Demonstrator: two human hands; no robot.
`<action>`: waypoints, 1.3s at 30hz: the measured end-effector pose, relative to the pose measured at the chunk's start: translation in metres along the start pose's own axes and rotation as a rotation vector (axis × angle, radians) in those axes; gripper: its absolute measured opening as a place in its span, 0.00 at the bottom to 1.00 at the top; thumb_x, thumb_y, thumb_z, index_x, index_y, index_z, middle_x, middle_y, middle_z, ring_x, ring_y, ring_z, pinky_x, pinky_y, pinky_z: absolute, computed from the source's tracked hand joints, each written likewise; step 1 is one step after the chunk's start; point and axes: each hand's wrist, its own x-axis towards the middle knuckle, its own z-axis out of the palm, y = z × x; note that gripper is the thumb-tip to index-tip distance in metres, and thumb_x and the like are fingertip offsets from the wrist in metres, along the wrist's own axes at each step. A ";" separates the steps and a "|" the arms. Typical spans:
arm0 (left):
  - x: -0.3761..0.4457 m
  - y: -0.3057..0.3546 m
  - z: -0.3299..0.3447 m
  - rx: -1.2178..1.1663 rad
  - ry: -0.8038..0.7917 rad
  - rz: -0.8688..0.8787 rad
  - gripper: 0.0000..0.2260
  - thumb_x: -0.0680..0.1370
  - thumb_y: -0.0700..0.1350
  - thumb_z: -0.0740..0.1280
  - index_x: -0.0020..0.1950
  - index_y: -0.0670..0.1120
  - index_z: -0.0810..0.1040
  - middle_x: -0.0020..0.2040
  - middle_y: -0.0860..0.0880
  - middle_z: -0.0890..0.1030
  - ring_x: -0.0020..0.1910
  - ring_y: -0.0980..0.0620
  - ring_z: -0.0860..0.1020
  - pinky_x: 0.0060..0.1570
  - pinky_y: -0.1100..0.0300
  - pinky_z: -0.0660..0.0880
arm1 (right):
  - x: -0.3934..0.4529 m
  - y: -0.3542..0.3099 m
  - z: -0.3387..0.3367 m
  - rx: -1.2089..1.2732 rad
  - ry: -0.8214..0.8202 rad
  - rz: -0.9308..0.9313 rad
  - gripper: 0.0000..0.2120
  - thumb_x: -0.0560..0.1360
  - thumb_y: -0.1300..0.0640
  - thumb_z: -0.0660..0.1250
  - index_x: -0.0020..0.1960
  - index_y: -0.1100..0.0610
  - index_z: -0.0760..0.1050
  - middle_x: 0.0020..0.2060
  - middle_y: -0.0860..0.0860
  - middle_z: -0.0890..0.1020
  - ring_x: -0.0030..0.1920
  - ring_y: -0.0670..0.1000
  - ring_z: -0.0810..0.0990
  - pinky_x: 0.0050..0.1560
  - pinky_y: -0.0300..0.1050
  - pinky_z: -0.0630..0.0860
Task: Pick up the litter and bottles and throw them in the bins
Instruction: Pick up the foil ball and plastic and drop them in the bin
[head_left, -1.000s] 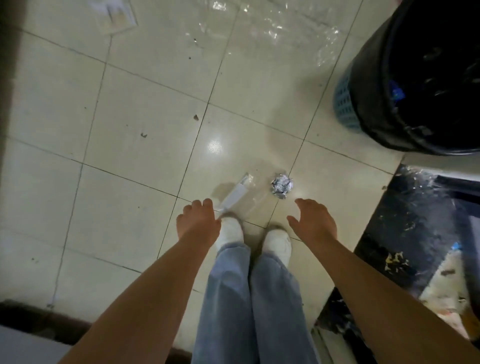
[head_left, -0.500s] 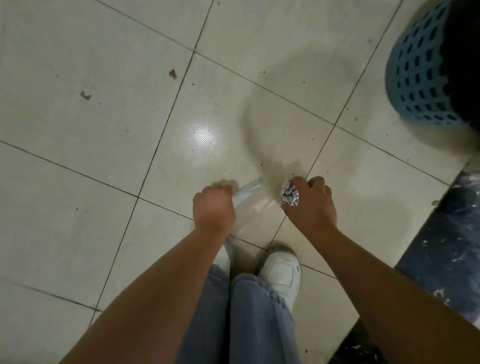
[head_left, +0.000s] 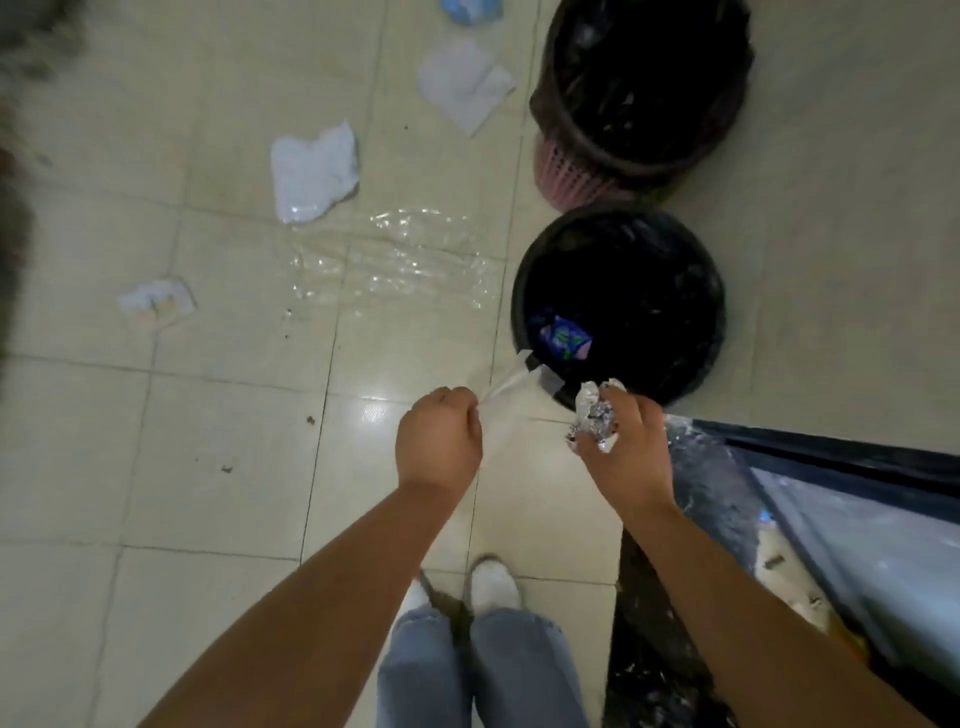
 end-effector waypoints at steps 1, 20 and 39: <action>0.002 0.022 -0.014 -0.012 0.009 -0.003 0.11 0.81 0.40 0.57 0.54 0.40 0.78 0.51 0.42 0.80 0.50 0.45 0.78 0.44 0.58 0.70 | 0.002 -0.004 -0.022 0.033 0.035 0.028 0.25 0.73 0.62 0.67 0.69 0.59 0.66 0.67 0.61 0.67 0.64 0.62 0.70 0.65 0.52 0.69; 0.153 0.125 -0.023 0.450 -0.312 0.001 0.20 0.82 0.47 0.55 0.74 0.48 0.61 0.76 0.47 0.62 0.76 0.44 0.57 0.73 0.51 0.60 | 0.162 -0.004 -0.078 -0.396 -0.331 -0.003 0.30 0.78 0.44 0.55 0.76 0.51 0.50 0.77 0.51 0.56 0.77 0.56 0.52 0.75 0.57 0.54; 0.183 -0.207 -0.249 0.465 -0.140 -0.266 0.24 0.83 0.52 0.51 0.77 0.49 0.52 0.80 0.49 0.50 0.79 0.46 0.47 0.76 0.47 0.51 | 0.134 -0.336 0.077 -0.591 -0.347 -0.188 0.29 0.80 0.44 0.48 0.77 0.52 0.43 0.78 0.53 0.45 0.78 0.57 0.43 0.77 0.56 0.46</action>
